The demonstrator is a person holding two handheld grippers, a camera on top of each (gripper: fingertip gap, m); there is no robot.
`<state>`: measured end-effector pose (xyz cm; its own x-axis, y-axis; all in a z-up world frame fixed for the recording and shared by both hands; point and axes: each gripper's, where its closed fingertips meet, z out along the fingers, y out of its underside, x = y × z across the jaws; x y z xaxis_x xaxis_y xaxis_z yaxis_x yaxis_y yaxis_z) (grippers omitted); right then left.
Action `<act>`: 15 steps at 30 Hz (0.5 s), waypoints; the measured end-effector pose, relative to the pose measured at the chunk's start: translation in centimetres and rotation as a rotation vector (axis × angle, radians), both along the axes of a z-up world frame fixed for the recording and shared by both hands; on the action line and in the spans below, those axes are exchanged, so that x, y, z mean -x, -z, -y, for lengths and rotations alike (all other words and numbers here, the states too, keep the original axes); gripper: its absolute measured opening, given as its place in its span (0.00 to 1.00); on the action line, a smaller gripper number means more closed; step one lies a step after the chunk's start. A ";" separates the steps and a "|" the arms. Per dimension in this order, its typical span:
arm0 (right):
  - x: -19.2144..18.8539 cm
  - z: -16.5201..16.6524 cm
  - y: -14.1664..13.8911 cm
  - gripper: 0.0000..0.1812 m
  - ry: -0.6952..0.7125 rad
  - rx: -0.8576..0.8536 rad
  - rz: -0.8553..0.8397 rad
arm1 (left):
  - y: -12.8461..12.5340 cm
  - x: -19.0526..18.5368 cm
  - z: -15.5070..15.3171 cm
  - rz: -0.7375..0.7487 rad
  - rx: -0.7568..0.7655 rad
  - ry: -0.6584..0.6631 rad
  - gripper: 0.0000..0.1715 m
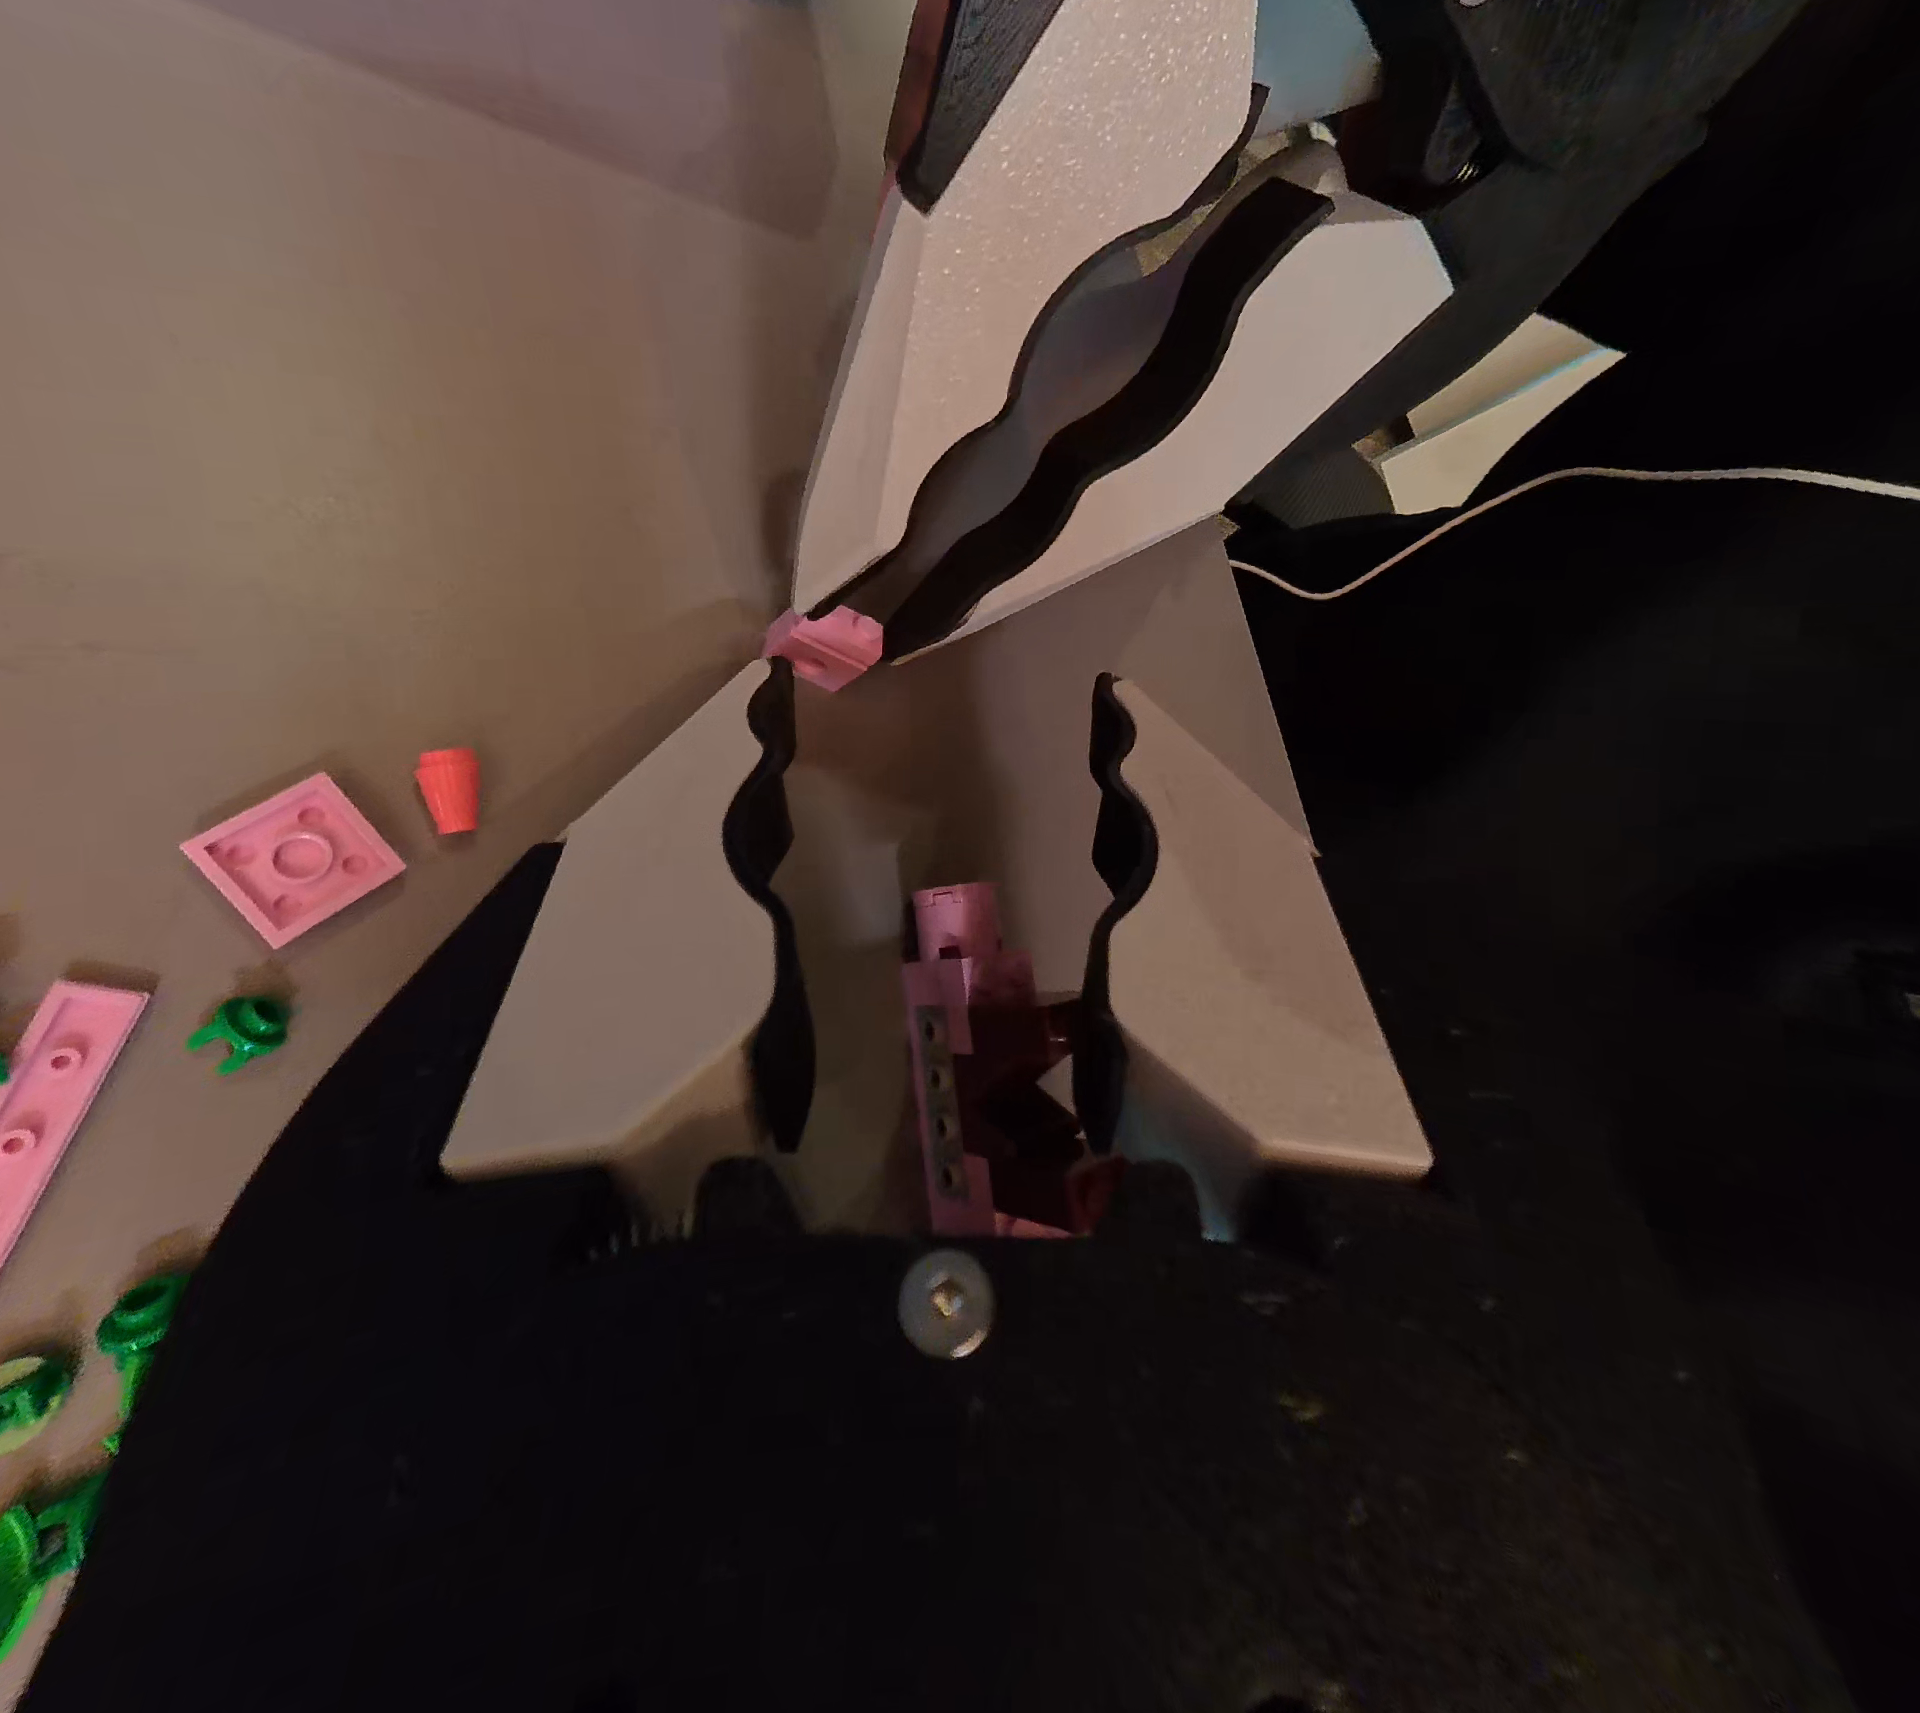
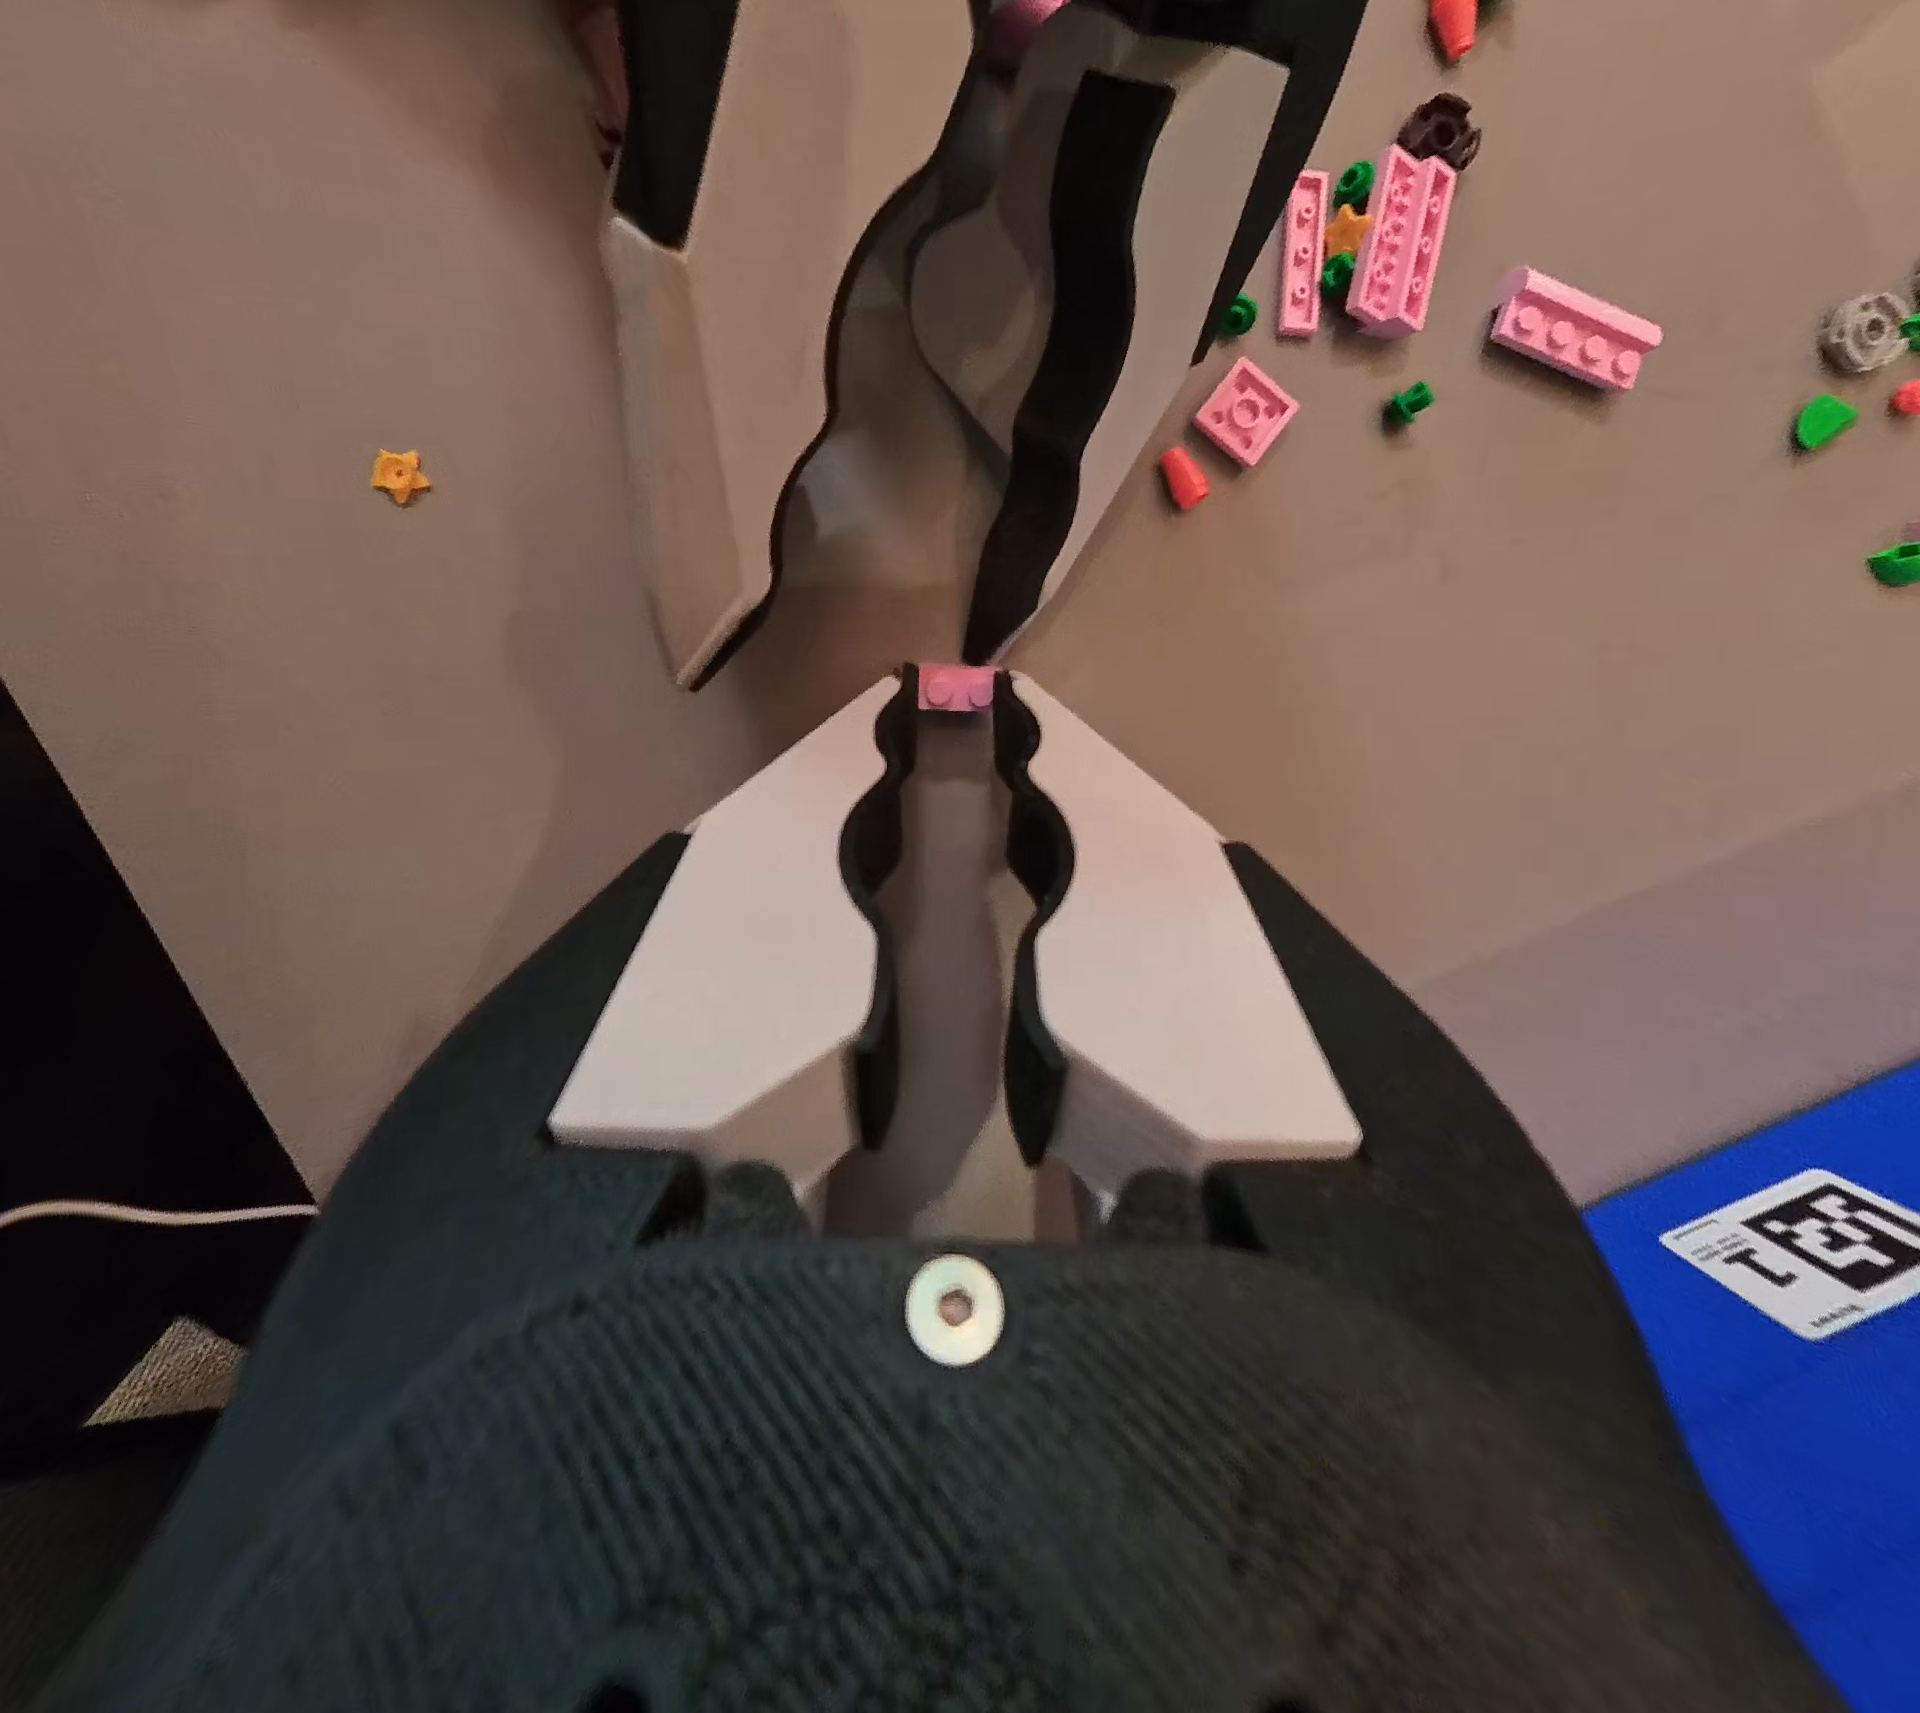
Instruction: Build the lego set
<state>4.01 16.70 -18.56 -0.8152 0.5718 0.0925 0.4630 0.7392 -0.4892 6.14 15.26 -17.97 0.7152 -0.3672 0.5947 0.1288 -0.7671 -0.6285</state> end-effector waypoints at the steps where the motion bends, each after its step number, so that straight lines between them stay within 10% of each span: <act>1: 0.0 -0.1 0.0 0.07 -0.003 -0.008 0.004 | 0.0 0.0 0.0 0.000 0.000 0.000 0.33; 15: 0.7 1.1 -0.3 0.00 -0.023 -0.049 -0.106 | -0.1 0.0 -0.2 -0.010 0.001 -0.018 0.32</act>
<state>3.31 15.65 -18.28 -0.8119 0.5461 0.2064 0.3933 0.7729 -0.4979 6.17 15.44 -17.91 0.7277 -0.3536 0.5878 0.1366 -0.7651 -0.6293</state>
